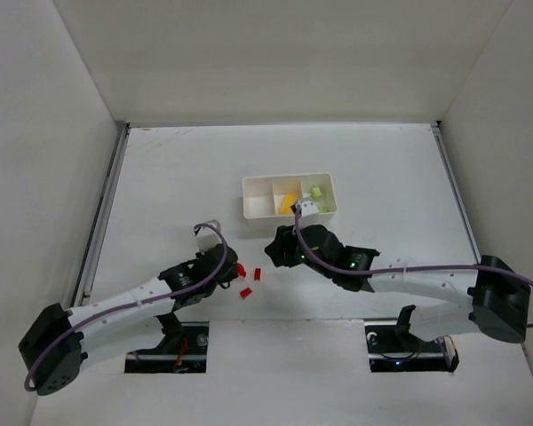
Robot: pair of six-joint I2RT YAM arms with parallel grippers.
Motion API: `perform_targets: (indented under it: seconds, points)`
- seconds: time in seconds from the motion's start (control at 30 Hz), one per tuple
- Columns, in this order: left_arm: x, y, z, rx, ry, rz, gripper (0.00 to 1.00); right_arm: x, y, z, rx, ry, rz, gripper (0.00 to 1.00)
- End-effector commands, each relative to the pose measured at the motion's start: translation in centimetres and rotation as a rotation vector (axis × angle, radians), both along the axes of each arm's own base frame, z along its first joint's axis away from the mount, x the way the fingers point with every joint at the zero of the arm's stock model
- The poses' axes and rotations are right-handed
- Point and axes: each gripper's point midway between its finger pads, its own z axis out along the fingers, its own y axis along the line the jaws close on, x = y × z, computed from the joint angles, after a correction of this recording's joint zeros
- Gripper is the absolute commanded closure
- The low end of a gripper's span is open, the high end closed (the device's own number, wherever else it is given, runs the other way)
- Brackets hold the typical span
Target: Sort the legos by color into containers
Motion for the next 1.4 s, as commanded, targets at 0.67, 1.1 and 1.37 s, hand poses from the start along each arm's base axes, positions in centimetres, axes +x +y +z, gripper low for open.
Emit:
perform_targets:
  seconds: [0.67, 1.1, 1.37]
  points:
    - [17.2, -5.7, 17.6, -0.057, -0.444, 0.023, 0.81, -2.6, -2.8, -1.4, 0.07, 0.034, -0.048, 0.47]
    - [20.4, -6.9, 13.8, -0.005, -0.377, 0.032, 0.56, -3.2, -1.4, -3.1, 0.017, 0.048, -0.026, 0.42]
    - [16.5, -2.2, 20.0, -0.101, -0.52, 0.123, 0.51, -3.5, 3.2, -4.8, -0.084, 0.049, 0.014, 0.4]
